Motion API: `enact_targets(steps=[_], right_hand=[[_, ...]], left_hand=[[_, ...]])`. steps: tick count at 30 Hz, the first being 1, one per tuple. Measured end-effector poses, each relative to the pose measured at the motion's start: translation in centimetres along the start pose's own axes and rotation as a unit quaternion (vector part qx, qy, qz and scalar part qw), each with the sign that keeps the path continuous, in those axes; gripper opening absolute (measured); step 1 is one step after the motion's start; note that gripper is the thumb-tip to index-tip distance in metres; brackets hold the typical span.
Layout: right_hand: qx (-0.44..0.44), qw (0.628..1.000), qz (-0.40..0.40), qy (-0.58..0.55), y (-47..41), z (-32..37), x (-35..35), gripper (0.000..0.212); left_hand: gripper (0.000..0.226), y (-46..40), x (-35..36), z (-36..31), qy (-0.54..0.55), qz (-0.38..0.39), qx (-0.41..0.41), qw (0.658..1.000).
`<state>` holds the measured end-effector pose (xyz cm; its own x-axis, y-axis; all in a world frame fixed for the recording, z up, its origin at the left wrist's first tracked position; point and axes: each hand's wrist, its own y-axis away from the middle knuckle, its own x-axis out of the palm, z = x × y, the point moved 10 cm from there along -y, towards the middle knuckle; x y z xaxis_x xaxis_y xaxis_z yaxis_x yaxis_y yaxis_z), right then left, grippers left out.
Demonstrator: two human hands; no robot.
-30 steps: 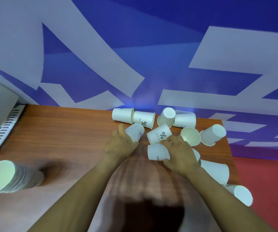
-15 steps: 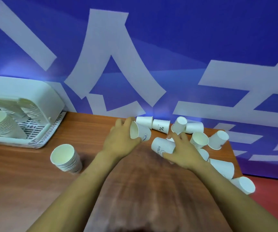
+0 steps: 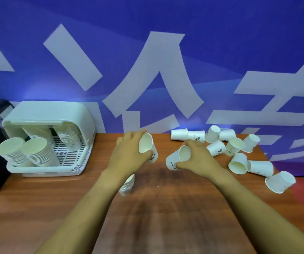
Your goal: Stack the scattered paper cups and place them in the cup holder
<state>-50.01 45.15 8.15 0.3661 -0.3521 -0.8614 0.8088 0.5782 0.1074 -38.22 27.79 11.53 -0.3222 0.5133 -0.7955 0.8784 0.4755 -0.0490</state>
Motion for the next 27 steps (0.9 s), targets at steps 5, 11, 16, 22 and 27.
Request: enact_targets(steps=[5, 11, 16, 22, 27], right_hand=[[0.015, 1.0, -0.008, 0.021, 1.5, 3.6, 0.1, 0.079], [-0.027, 0.998, -0.05, -0.004, 1.2, 7.9, -1.2, 0.067], [-0.042, 0.996, -0.041, -0.071, 1.4, 9.1, -0.4, 0.069], [-0.07, 0.993, -0.025, -0.093, 1.7, 12.1, 1.9, 0.074], [-0.075, 0.997, 0.007, -0.018, 0.8, 14.8, 2.2, 0.068]], left_hand=[[0.07, 0.4, -4.0, 1.6, 0.006, -0.011, 0.018, 1.0], [0.07, 1.4, -6.4, 2.4, -0.013, -0.033, -0.006, 0.999], [0.069, 3.4, -6.6, 4.1, -0.036, -0.034, -0.039, 0.998], [0.067, 5.7, -7.6, 7.7, -0.054, -0.023, -0.064, 0.996], [0.066, 3.8, -9.1, 8.7, -0.031, -0.021, -0.039, 0.999]])
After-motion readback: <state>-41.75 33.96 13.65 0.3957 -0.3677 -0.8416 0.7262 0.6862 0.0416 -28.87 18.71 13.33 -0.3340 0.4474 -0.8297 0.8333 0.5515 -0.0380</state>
